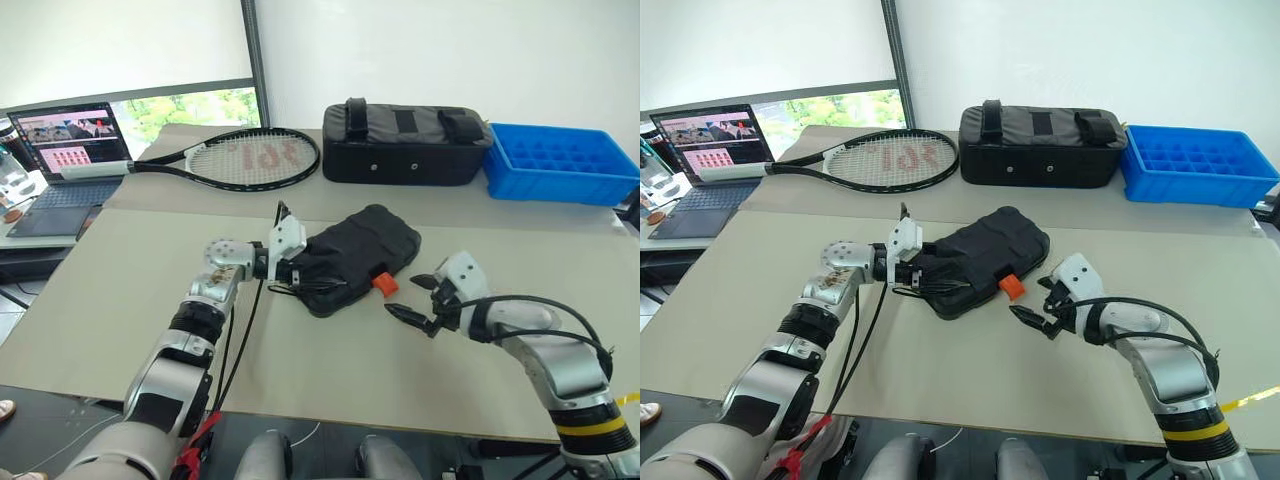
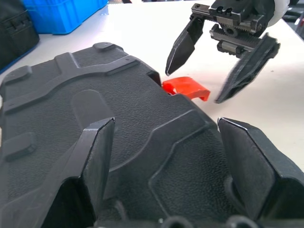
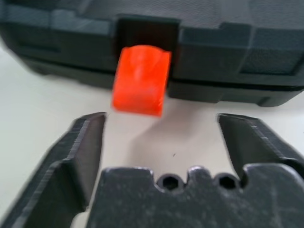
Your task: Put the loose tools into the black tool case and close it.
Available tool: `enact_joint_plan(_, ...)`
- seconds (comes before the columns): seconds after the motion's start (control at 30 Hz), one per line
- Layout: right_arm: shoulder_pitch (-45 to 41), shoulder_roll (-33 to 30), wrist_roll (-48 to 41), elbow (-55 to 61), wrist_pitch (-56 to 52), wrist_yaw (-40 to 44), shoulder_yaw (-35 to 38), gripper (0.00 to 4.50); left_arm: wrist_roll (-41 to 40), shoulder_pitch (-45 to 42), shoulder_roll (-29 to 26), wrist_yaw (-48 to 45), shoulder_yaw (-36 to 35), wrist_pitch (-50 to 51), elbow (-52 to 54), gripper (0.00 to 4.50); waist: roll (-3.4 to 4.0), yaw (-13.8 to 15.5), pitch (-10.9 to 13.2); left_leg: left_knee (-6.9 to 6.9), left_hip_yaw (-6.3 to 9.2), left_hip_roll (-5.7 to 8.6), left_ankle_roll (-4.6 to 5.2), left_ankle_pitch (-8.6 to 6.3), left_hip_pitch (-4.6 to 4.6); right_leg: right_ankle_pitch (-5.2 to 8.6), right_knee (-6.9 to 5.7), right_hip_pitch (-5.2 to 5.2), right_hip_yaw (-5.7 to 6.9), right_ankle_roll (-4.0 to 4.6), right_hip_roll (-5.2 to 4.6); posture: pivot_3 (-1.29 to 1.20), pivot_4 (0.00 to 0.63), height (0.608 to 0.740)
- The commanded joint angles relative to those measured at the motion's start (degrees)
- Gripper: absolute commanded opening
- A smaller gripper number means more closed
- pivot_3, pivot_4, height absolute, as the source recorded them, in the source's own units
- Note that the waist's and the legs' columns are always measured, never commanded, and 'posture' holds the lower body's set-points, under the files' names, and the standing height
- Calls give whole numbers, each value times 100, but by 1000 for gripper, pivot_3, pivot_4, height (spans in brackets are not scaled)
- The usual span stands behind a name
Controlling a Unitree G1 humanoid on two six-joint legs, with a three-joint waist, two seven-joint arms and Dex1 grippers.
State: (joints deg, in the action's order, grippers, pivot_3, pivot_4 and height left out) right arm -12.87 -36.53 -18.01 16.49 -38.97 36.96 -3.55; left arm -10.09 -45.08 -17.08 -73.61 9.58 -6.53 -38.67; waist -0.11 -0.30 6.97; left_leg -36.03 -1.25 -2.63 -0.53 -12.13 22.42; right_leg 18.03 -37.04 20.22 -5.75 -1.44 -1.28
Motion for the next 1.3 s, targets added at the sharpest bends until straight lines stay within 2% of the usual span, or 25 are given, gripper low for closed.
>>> enact_joint_plan(0.03, -211, 114, 82, 209, -107, -187, -12, 2727, 69, 16, 77, 61, 44, 16, 31, 3707, 0, 4, 0, 0, 1, 0, 0, 0, 1, 0, 1, 0, 0, 0, 0, 0, 150, 707)
enact_joint_plan(0.2, -349, 154, 118, 231, -145, -180, -37, 1149, 120, 57, 53, 34, 43, -11, 5, 3707, 0, -19, 0, -1, 2, 2, 0, 0, 1, 1, 1, 1, 0, -3, 0, 0, 150, 707)
enact_joint_plan(0.87, -546, 342, 508, 161, -16, -223, -349, 1151, 272, 207, 83, -150, 233, -109, -48, 3707, 0, -57, 0, 2, 5, 0, 2, 1, -1, 13, 0, 2, 1, -23, 2, 0, 150, 707)
enact_joint_plan(0.93, -420, 280, 507, 242, -59, -207, -266, 2155, 277, 195, 78, -151, 224, -125, -95, 3707, 0, -56, 0, 2, 5, 0, 2, 1, -2, 14, 0, 2, 1, -24, 2, 0, 150, 707)
enact_joint_plan(0.97, -327, 222, 485, 303, -109, -178, -207, 2346, 277, 187, 78, -147, 218, -131, -117, 3707, 1, -53, 0, 2, 5, 0, 2, 1, -2, 14, 0, 2, 1, -24, 2, 0, 150, 707)
enact_joint_plan(1.17, 96, -109, 314, 682, -291, -6, 151, 2346, 264, 130, 78, -131, 169, -132, -192, 3707, 0, -20, -1, 4, 9, 4, 2, 1, 8, 13, 10, 0, 3, -23, -1, 0, 150, 707)
enact_joint_plan(1.3, 36, -91, 18, 1069, -650, -80, 450, 2346, 264, 121, 93, -119, 156, -156, -242, 3707, -4, -44, 1, 4, 10, 3, 2, 1, 5, 17, 9, 0, 3, -29, 0, 0, 150, 707)
